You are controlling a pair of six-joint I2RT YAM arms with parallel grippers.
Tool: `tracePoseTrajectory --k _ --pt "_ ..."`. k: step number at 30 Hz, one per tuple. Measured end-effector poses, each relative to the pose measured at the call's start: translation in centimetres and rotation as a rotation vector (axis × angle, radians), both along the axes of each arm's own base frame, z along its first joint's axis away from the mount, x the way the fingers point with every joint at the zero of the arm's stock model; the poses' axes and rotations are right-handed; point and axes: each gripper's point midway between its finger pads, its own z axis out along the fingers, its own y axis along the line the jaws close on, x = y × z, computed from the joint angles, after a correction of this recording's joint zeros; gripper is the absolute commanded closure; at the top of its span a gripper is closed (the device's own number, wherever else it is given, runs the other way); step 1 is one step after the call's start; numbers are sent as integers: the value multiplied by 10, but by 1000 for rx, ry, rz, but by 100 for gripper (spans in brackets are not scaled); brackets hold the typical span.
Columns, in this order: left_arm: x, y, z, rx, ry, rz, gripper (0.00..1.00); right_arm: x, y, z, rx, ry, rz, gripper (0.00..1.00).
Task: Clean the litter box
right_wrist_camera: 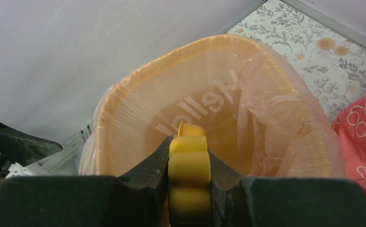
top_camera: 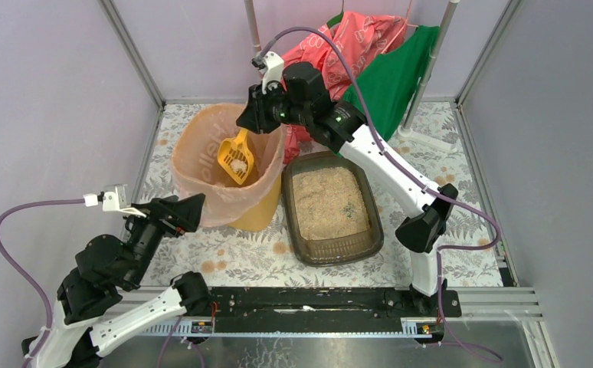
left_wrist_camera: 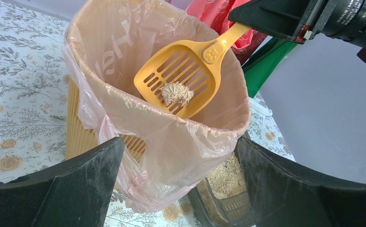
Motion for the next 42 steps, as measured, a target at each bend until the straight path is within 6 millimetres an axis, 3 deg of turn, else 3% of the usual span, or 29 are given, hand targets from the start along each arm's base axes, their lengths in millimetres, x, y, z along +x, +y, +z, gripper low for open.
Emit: tracePoseTrajectory --k 3,10,15,18,22,28,31,34,38,42 --pt "0 -1 -2 4 4 1 1 -5 1 -2 -31 -42 3 100" --pt "1 -2 -5 13 10 2 1 -4 -23 -10 -52 -77 -36 100" --pt "2 -2 -8 15 14 2 1 -7 -30 19 89 -74 -17 100" --pt "2 -2 -8 14 15 2 1 5 -49 39 236 -36 -9 100" --pt "1 -2 -8 10 15 2 1 34 -82 53 395 23 -36 100" --pt "0 0 -10 12 18 3 1 59 -125 63 646 172 -30 100" --pt "0 0 -11 15 21 3 1 72 -162 68 790 238 -43 100" --pt "0 0 -12 16 24 3 1 82 -218 64 917 280 -107 100" --pt "1 -1 -12 17 27 3 1 71 -283 49 994 295 -218 100" --pt "2 -4 -13 28 34 -1 1 24 -309 30 950 264 -304 100"
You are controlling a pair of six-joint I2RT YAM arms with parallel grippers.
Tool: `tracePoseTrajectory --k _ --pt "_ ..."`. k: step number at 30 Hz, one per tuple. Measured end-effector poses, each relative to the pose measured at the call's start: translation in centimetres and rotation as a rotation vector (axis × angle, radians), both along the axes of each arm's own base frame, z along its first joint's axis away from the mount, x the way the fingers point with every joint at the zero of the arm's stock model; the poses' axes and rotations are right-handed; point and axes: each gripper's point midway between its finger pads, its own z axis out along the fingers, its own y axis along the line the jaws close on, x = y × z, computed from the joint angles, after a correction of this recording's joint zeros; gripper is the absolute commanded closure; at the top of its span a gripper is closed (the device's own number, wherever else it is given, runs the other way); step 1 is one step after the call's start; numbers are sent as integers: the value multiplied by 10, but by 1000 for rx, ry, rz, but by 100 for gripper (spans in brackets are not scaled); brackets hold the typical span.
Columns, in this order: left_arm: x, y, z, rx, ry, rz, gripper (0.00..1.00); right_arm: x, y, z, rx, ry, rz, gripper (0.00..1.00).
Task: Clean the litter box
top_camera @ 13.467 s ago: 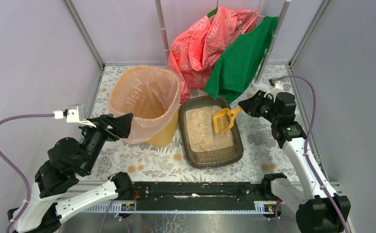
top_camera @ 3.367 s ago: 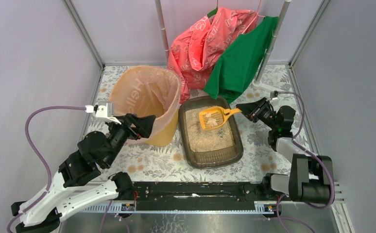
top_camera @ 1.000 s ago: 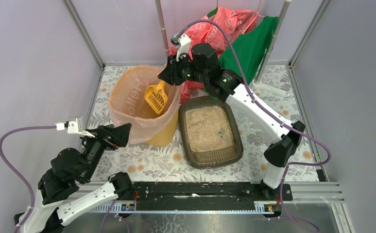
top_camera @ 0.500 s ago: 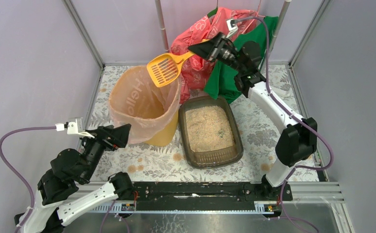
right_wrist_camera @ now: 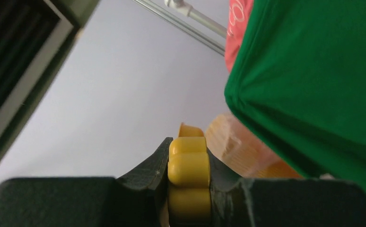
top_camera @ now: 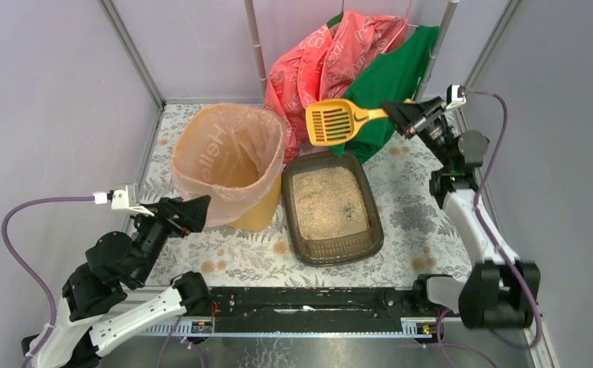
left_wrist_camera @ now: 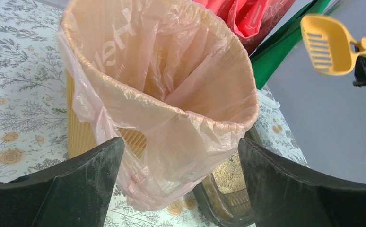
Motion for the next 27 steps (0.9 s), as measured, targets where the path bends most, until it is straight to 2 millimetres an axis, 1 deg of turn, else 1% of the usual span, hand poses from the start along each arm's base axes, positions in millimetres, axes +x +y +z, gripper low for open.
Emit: tracePoseTrajectory --k 5,6,8,9,15,18,21,23,27 --pt "4 -12 -1 17 13 -25 1 -43 -4 -18 -206 -21 -98 100" --pt "4 -14 -1 19 15 -30 1 -49 -6 -23 -240 -23 -114 100" --pt "6 -21 0 22 19 -47 1 -55 -8 -39 -311 -8 -141 100" --pt "6 -24 0 22 19 -53 1 -56 -10 -48 -339 6 -152 100" --pt "12 -40 3 34 23 -80 1 -46 -19 -131 -497 196 -174 100" --pt "14 -43 5 33 21 -84 1 -42 -26 -164 -576 270 -182 100" --pt "14 -43 13 12 6 -84 1 -37 -27 -180 -626 294 -195 100" --pt "14 -43 18 -2 -4 -84 1 -35 -22 -194 -682 312 -196 100" --pt "15 -44 21 -8 -8 -84 1 -36 7 -227 -824 336 -143 100"
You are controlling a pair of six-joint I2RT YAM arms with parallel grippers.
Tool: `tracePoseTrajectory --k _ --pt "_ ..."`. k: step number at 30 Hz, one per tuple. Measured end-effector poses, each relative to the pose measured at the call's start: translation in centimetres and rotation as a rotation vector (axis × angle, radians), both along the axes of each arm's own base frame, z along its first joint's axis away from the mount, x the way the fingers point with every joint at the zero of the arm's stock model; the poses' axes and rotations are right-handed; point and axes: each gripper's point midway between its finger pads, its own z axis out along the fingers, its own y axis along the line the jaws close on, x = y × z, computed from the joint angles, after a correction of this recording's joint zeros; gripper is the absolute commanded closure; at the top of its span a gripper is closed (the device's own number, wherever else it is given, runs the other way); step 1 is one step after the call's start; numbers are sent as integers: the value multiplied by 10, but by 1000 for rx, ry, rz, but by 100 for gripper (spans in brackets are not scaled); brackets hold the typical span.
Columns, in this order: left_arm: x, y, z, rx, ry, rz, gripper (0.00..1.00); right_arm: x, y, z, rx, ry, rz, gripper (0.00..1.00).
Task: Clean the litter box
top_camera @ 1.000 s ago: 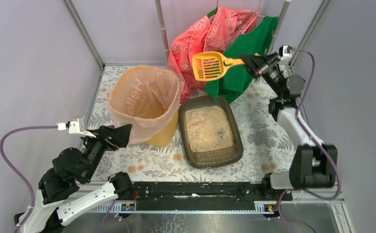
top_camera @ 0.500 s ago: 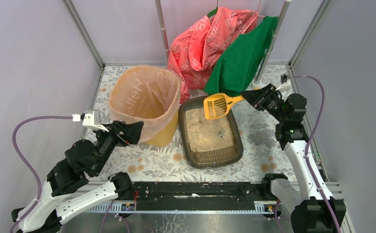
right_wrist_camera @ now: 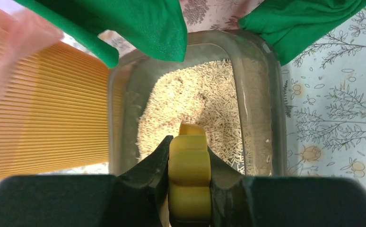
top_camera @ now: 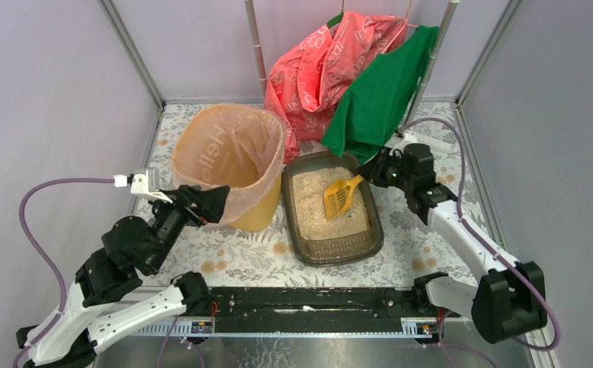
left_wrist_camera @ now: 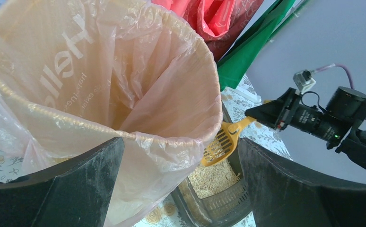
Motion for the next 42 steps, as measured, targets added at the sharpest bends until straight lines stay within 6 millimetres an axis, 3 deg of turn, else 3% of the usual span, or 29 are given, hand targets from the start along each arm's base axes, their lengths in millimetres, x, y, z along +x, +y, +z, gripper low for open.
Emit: tracePoseTrajectory --k 3,6,16,19,25,31,42 --pt "3 -4 -1 10 6 0 1 7 15 -11 -98 11 21 100" --pt "3 -5 -2 18 7 -1 1 21 16 -6 -161 -22 1 100" --pt "1 0 1 4 -5 6 1 67 5 48 -297 -172 -84 100" --pt "1 1 2 5 -7 8 1 69 14 40 -350 -170 -60 100" --pt "2 3 2 12 -10 17 1 64 37 3 -504 -146 16 100" --pt "2 5 2 10 -13 25 1 57 52 6 -560 -186 54 100" --pt "0 10 3 1 -18 31 1 58 62 -13 -277 -138 52 100"
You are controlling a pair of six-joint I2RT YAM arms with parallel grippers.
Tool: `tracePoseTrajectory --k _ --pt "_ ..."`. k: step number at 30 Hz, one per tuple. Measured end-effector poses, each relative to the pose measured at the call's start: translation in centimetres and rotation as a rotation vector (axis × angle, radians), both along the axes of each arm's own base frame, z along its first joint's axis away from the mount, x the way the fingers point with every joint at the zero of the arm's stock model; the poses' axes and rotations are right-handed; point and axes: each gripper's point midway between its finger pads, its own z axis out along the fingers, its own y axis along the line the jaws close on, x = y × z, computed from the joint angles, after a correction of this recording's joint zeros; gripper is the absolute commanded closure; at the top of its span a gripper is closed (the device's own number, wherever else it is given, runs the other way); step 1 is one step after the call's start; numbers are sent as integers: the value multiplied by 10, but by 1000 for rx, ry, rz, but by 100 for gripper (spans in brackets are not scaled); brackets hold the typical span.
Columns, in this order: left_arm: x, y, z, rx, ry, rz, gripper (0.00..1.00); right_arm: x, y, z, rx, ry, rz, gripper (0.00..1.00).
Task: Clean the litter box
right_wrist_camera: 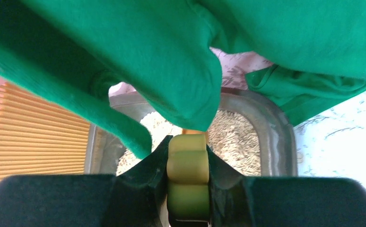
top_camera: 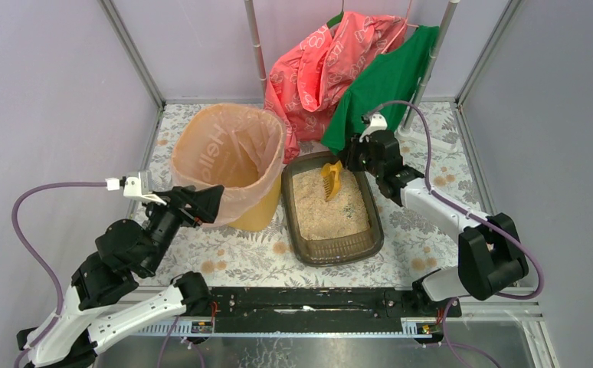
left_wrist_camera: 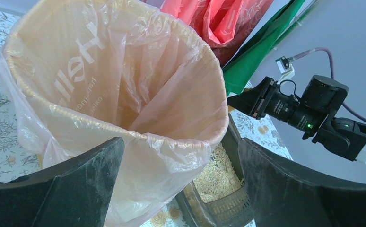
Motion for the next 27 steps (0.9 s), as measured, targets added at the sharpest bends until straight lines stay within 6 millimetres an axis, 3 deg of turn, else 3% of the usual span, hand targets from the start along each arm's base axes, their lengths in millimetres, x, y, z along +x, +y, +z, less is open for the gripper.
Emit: tracePoseTrajectory --k 7,18,27 --pt "-1 1 -1 1 1 0 1 -10 14 -17 153 74 43 100" --pt "-1 1 -1 3 3 0 1 -21 18 -63 457 231 42 100" --pt "0 0 -2 5 4 -1 1 -25 9 -66 569 256 41 100"
